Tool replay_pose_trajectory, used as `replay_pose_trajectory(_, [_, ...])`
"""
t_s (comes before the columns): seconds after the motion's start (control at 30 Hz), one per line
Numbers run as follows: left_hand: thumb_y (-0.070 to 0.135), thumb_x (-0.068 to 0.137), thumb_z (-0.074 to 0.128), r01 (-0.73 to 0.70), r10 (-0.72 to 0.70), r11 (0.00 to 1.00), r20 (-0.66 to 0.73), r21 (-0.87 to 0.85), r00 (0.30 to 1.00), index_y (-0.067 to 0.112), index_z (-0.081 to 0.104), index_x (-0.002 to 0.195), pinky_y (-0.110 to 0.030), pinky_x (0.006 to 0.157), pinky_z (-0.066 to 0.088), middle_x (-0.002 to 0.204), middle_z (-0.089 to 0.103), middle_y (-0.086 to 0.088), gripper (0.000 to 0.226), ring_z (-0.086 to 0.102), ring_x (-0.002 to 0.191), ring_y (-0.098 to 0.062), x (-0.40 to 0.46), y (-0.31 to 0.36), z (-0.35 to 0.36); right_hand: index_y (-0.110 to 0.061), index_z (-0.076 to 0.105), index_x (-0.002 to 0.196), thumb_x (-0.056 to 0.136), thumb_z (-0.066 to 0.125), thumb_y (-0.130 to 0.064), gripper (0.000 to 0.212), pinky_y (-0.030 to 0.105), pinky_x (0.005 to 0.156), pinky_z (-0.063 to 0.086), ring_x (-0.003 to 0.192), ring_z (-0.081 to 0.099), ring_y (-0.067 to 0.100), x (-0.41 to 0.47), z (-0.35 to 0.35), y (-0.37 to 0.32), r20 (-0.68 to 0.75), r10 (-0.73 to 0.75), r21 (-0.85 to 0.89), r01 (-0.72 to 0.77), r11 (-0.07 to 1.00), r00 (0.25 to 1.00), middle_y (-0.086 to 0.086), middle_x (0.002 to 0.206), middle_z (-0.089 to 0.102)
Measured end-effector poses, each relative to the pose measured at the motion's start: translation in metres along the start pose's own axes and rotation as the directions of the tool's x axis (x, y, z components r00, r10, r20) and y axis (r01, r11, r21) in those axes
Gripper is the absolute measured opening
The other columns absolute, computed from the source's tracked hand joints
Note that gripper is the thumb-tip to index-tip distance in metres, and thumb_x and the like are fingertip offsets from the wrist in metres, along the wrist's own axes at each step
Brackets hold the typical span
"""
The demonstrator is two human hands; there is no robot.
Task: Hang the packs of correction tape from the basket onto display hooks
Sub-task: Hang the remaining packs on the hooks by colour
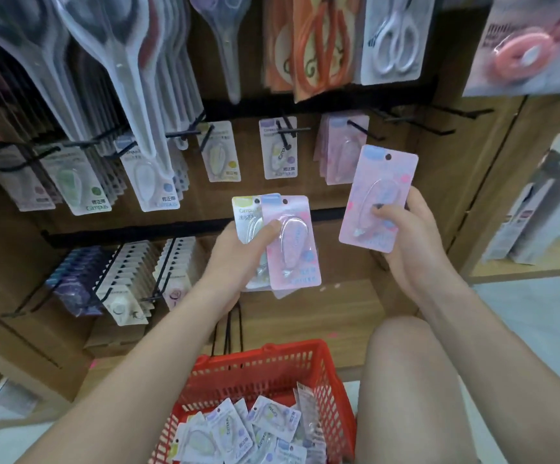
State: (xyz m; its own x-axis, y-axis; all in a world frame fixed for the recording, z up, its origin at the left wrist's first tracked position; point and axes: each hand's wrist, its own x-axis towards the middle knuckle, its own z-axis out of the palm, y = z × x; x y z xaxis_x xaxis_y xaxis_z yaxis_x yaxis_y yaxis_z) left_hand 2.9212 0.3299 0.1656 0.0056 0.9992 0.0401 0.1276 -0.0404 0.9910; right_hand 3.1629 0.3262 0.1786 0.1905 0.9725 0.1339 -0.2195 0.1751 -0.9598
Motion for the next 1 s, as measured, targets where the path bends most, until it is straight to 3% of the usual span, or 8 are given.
replay_pose_trajectory(0.2, [0.049, 0.091, 0.070, -0.006, 0.005, 1.000, 0.033, 0.023, 0.999, 0.035, 0.070, 0.121, -0.054, 0.099, 0.057, 0.116, 0.077, 0.014, 0.033, 0.074, 0.108, -0.013, 0.016, 0.005, 0.017, -0.007, 0.061, 0.131, 0.096, 0.062, 0.003, 0.035, 0.049, 0.101, 0.058, 0.116, 0.071, 0.026, 0.027, -0.008, -0.012, -0.010, -0.086, -0.049, 0.086, 0.995, 0.996, 0.012, 0.127, 0.072])
replay_pose_trajectory(0.33, [0.058, 0.085, 0.069, 0.005, -0.007, 1.000, 0.057, 0.031, 0.998, 0.038, 0.068, 0.124, -0.056, 0.099, 0.057, 0.119, 0.075, 0.015, 0.044, 0.073, 0.111, -0.015, 0.024, 0.005, 0.021, -0.006, 0.057, 0.135, 0.098, 0.062, 0.002, 0.038, 0.045, 0.096, 0.060, 0.113, 0.073, 0.023, 0.034, -0.007, -0.011, 0.001, -0.073, -0.050, 0.073, 0.996, 0.997, 0.005, 0.120, 0.075])
replay_pose_trajectory(0.43, [0.054, 0.090, 0.070, 0.010, -0.013, 0.999, 0.063, 0.040, 0.998, 0.037, 0.067, 0.126, -0.055, 0.099, 0.057, 0.119, 0.075, 0.016, 0.039, 0.073, 0.111, -0.013, 0.030, 0.003, 0.022, -0.007, 0.055, 0.135, 0.098, 0.065, -0.002, 0.039, 0.045, 0.095, 0.059, 0.111, 0.074, 0.022, 0.033, -0.007, -0.005, 0.005, -0.053, -0.079, 0.053, 0.995, 0.999, 0.002, 0.118, 0.077])
replay_pose_trajectory(0.53, [0.046, 0.097, 0.069, 0.018, -0.021, 0.999, 0.059, 0.050, 0.998, 0.036, 0.066, 0.126, -0.054, 0.099, 0.057, 0.118, 0.076, 0.016, 0.031, 0.073, 0.109, -0.011, 0.036, 0.001, 0.023, -0.008, 0.059, 0.126, 0.097, 0.065, -0.002, 0.030, 0.045, 0.092, 0.058, 0.107, 0.075, 0.021, 0.032, -0.007, -0.002, -0.030, -0.044, -0.063, 0.042, 0.997, 0.999, -0.001, 0.110, 0.079])
replay_pose_trajectory(0.67, [0.052, 0.092, 0.071, 0.022, -0.027, 0.998, 0.063, 0.067, 0.998, 0.033, 0.066, 0.127, -0.055, 0.099, 0.057, 0.117, 0.076, 0.016, 0.040, 0.074, 0.108, -0.011, 0.043, 0.001, 0.025, -0.012, 0.064, 0.117, 0.096, 0.065, -0.003, 0.023, 0.045, 0.088, 0.058, 0.101, 0.076, 0.023, 0.029, -0.007, -0.002, -0.113, -0.040, 0.029, 0.044, 0.999, 0.993, -0.001, 0.105, 0.079])
replay_pose_trajectory(0.83, [0.057, 0.084, 0.071, 0.025, -0.029, 0.998, 0.070, 0.058, 0.997, 0.035, 0.067, 0.124, -0.055, 0.098, 0.057, 0.115, 0.076, 0.015, 0.045, 0.074, 0.107, -0.013, 0.051, 0.003, 0.031, -0.013, 0.065, 0.125, 0.095, 0.073, -0.015, 0.030, 0.043, 0.094, 0.060, 0.106, 0.075, 0.022, 0.049, -0.003, 0.006, -0.131, 0.060, 0.012, -0.058, 0.998, 0.990, 0.003, 0.115, 0.078])
replay_pose_trajectory(1.0, [0.057, 0.080, 0.074, 0.052, -0.053, 0.998, 0.049, 0.027, 0.997, 0.032, 0.066, 0.125, -0.056, 0.099, 0.057, 0.115, 0.077, 0.014, 0.052, 0.074, 0.107, -0.014, 0.058, 0.001, 0.035, -0.010, 0.065, 0.119, 0.089, 0.082, -0.021, 0.036, 0.029, 0.084, 0.062, 0.105, 0.075, 0.020, 0.101, 0.013, 0.010, -0.191, 0.193, 0.065, -0.184, 0.981, 0.962, 0.007, 0.118, 0.075])
